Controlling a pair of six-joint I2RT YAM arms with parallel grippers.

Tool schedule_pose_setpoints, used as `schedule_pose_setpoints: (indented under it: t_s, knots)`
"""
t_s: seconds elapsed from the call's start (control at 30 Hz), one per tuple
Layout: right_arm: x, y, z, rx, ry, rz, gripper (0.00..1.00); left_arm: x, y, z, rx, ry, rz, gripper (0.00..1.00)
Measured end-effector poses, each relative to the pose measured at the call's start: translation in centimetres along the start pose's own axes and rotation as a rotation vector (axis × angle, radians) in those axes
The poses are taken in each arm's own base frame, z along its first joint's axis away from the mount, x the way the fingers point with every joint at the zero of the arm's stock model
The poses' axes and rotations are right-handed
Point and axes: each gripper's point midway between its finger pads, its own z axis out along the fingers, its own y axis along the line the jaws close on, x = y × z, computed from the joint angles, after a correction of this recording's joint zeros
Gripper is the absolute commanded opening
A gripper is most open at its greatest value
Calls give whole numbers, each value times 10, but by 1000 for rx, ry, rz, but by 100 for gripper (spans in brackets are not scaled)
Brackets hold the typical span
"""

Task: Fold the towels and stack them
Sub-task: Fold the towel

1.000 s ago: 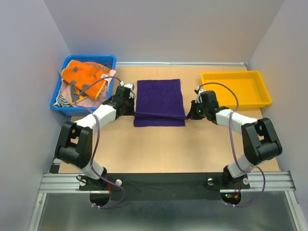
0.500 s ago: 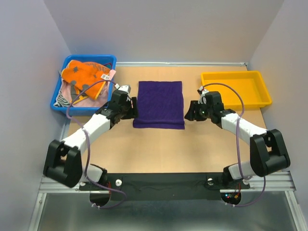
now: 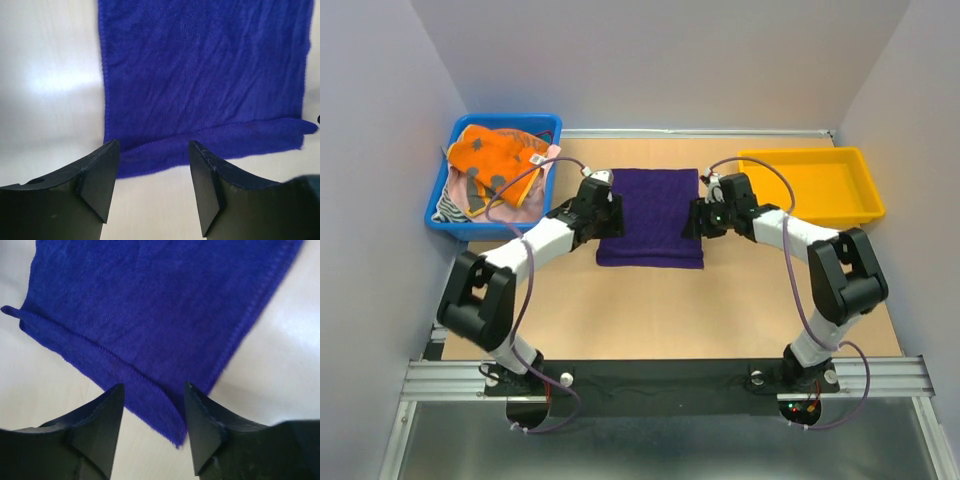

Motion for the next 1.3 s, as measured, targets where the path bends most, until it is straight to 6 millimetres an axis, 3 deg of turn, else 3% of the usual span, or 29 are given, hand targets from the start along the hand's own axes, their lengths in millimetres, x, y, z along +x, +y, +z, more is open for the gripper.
schedule_pose_setpoints:
  t_s: [0.17,0.47,0.7,0.93,1.17,1.3]
  knots:
    - [6,4,27,-36,56,-66,66,15,-2,34,-20,66,23,62]
    - [28,18,39,-120,127,-130,65,31,-7,44,-10,99,41,59]
    - [50,24,32,-160,163,-133,63,70,2,45,-24,170,38,58]
    - [66,28,17,-175,181,-130,62,78,-2,36,-3,161,12,58]
    - [71,35,3,-186,164,-135,62,88,-1,18,12,145,-22,58]
    - [85,33,0,-180,189,-111,61,99,4,16,2,157,-43,58]
